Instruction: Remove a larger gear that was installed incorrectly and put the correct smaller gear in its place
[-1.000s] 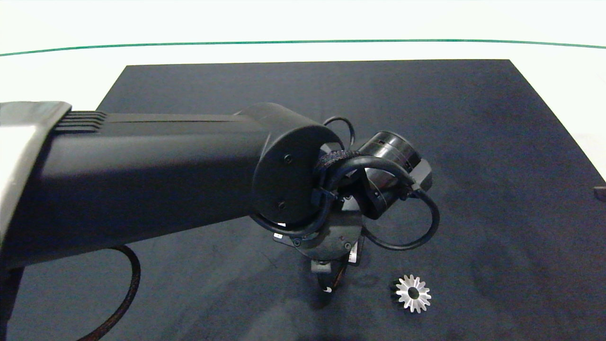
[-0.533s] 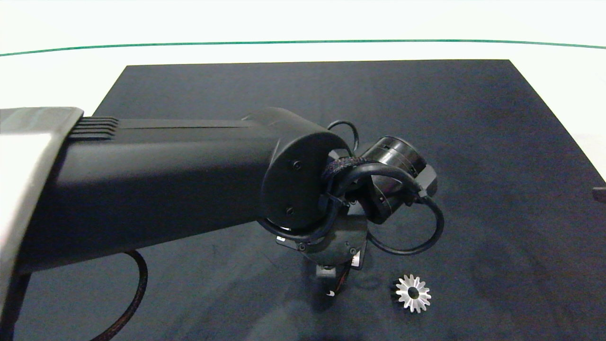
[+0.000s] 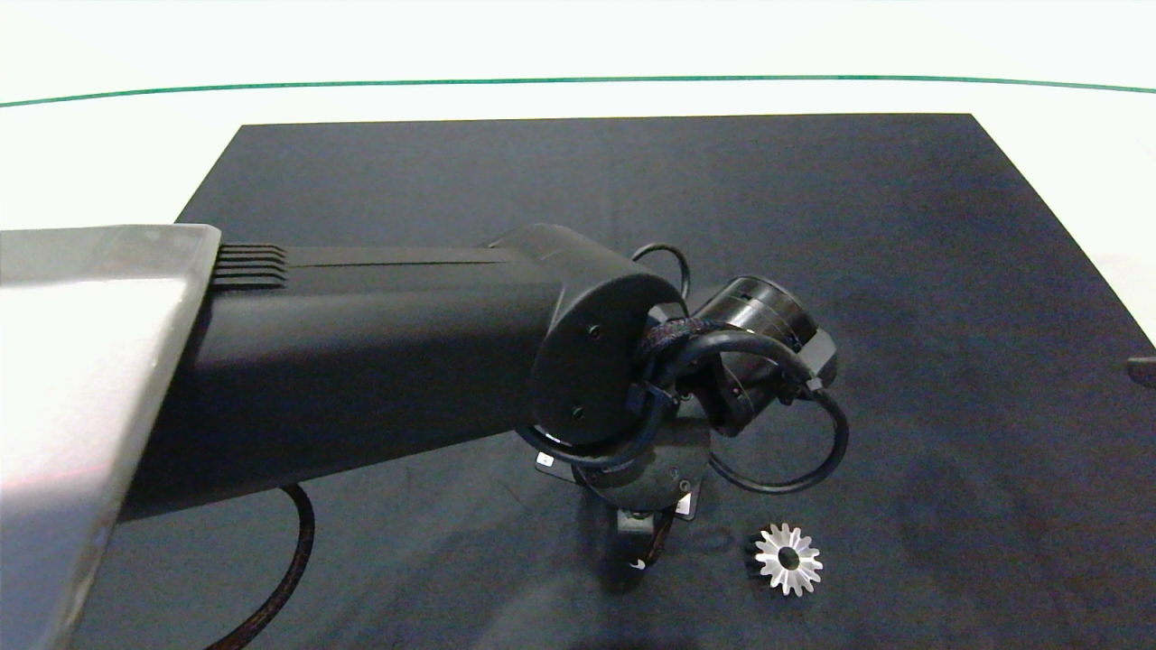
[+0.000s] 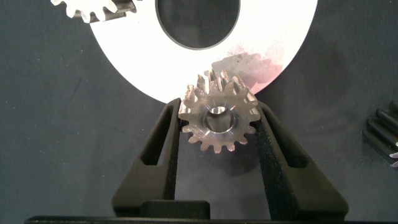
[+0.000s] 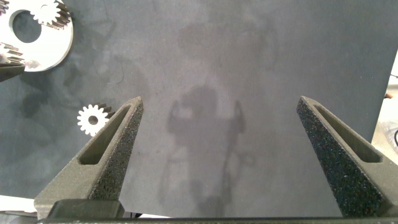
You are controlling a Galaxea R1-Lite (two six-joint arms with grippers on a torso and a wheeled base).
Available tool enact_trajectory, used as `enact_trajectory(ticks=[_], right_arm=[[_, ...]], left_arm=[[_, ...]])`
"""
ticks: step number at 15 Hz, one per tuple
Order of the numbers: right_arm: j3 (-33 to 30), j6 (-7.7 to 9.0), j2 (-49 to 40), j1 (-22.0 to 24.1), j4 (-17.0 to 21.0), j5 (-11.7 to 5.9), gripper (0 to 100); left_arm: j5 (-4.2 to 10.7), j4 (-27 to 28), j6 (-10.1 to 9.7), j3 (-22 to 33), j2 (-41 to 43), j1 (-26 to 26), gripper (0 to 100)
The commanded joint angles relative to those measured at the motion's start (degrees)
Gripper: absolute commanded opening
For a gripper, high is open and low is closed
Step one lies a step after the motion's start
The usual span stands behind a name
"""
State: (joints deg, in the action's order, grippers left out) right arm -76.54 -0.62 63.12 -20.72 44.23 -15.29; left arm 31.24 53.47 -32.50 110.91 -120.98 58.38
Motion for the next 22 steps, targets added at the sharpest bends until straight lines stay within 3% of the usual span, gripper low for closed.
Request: enact_trajectory(ticks=[1,8,10,13,16,20,22], right_arm=[[0.1,0.01,0.2,0.0,0.2,-0.01,100],[0.1,0.01,0.2,0.0,0.2,-0.01,100],[0.1,0.01,0.2,0.1,0.2,-0.01,100],[0.1,0.09,0.4,1.1,0.2,-0.01,100],[0.1,0.18,1.4,1.2,0.2,-0.01,100],[0.6,0.53,1.7,1.2,0.2,-0.18,100],[1.4,1.32,1.7,1.7,0.0,-0.27,100]], left_arm=[[0.22,0.3,-0.2,0.4,-0.1,0.1,100],[0.31,0.4,-0.72,0.4,0.2,0.1,100],[0.31,3.1,-3.01,0.1,2.2,0.2,100],[0.92,14.8,-6.87,-1.9,11.9,-1.9,100],[2.24,17.5,-11.88,-7.6,25.4,-5.2,100],[2.33,18.3,-12.24,-19.0,44.6,-11.1,100],[2.24,18.3,-11.01,-20.9,49.3,-16.4,100]])
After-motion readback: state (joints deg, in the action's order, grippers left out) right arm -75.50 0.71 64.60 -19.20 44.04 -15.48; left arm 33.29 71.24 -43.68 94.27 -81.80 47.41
